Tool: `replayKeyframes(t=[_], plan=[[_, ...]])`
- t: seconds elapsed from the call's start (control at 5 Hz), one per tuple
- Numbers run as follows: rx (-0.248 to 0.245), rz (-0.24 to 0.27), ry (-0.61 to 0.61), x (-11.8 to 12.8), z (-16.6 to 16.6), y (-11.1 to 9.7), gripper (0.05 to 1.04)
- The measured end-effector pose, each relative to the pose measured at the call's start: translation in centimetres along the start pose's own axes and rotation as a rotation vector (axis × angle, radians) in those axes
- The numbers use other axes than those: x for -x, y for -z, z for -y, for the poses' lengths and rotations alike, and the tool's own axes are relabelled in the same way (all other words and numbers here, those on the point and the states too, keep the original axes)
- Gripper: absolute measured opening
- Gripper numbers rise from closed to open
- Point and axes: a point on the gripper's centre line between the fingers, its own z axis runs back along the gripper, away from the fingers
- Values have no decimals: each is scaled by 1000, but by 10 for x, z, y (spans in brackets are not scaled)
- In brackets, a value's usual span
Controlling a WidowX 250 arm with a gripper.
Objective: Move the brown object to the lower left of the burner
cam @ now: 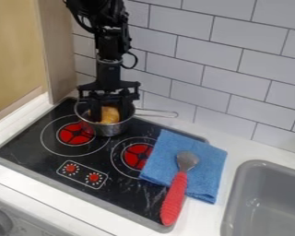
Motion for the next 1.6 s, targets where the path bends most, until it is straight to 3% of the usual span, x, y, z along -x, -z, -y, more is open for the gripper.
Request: replayKeyframes(t=[0.2,0.6,0.8,1.0,1.2,1.6], plan=[[13,54,-3,-2,-3,-25,626],[22,56,3,4,-5,-47,626],[12,33,10,7,-6,-46,626],[-19,-25,-7,15,-26,-38,626],[12,-7,-44,20,-57,-41,626],[93,15,-45,30,-102,-19,626]])
